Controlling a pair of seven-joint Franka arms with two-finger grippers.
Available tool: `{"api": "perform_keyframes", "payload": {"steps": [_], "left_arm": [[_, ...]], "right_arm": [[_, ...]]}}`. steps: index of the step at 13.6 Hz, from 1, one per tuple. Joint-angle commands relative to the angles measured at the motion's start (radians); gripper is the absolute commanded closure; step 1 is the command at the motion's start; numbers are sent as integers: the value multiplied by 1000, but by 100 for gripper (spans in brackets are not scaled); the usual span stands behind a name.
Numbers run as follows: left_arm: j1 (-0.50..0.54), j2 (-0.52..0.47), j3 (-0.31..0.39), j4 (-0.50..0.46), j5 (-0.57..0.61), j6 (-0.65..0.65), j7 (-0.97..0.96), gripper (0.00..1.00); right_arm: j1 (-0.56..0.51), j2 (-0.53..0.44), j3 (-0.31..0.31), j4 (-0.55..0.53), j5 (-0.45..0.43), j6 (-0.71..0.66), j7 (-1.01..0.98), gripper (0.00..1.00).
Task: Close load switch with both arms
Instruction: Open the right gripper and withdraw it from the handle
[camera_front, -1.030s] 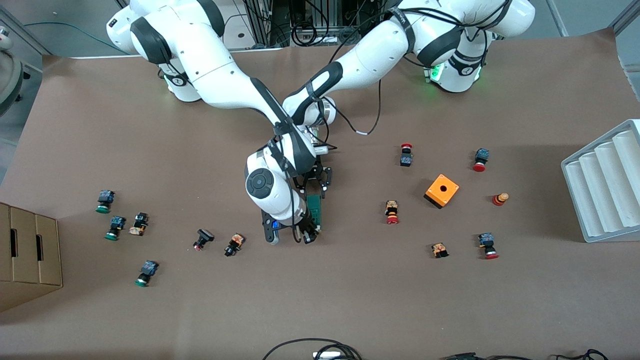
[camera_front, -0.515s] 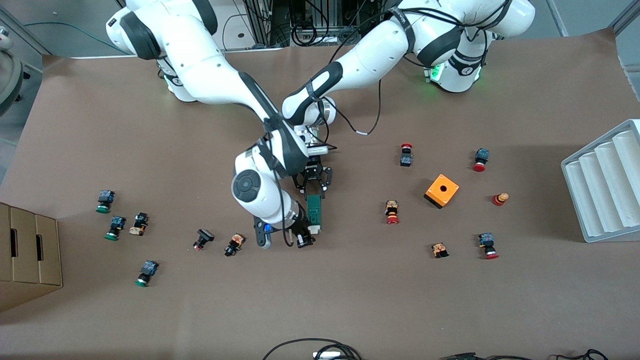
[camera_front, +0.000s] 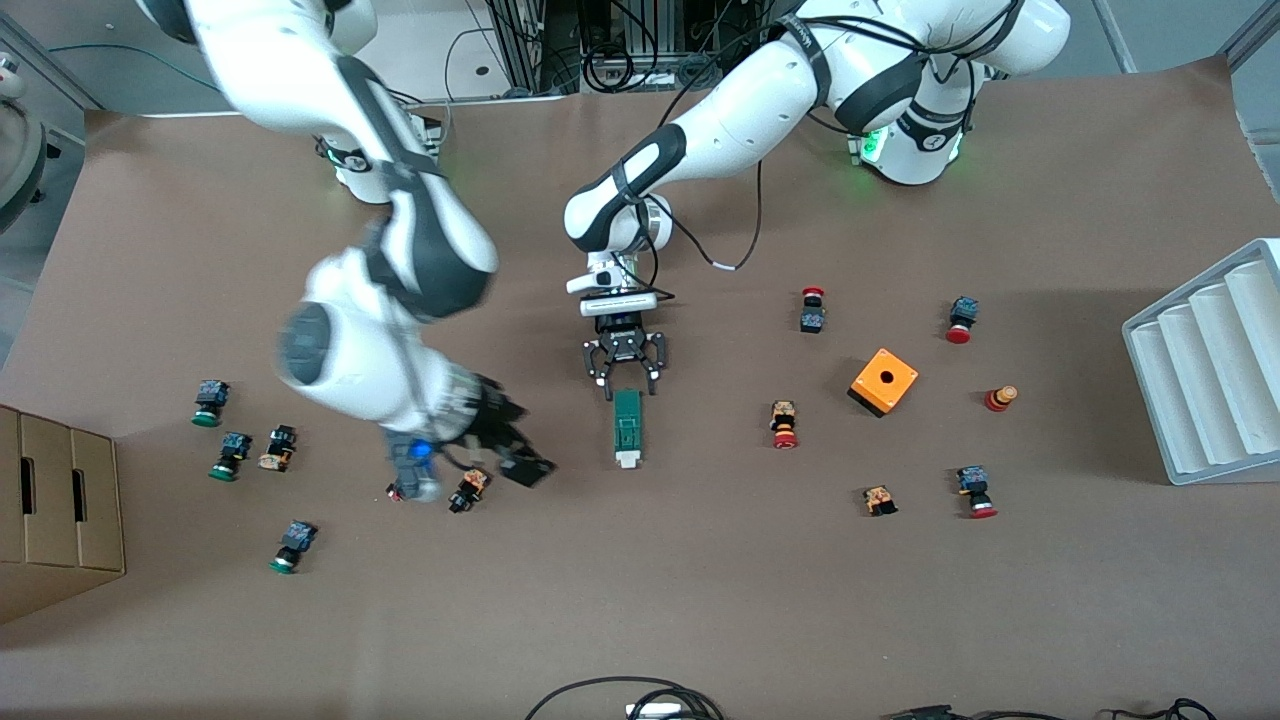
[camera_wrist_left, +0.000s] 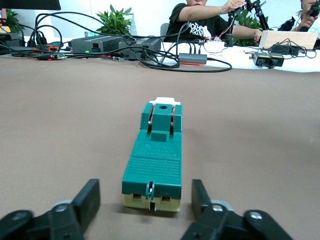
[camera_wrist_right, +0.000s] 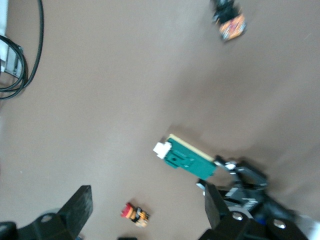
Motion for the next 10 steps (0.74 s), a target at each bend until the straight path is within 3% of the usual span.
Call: {"api": "perform_keyframes", "payload": {"steps": [1, 6, 10], "left_arm": [[7, -5, -1, 14, -5, 14, 13, 0], [9, -34, -11, 11, -42, 17, 15, 0], [19, -78, -35, 6, -128, 25, 120, 0]], "right_arm": [[-86, -141, 14, -61, -64, -146, -177, 0], [-226, -305, 19, -106, -230, -300, -605, 0], [-318, -429, 17, -205, -327, -295, -907, 0]]}}
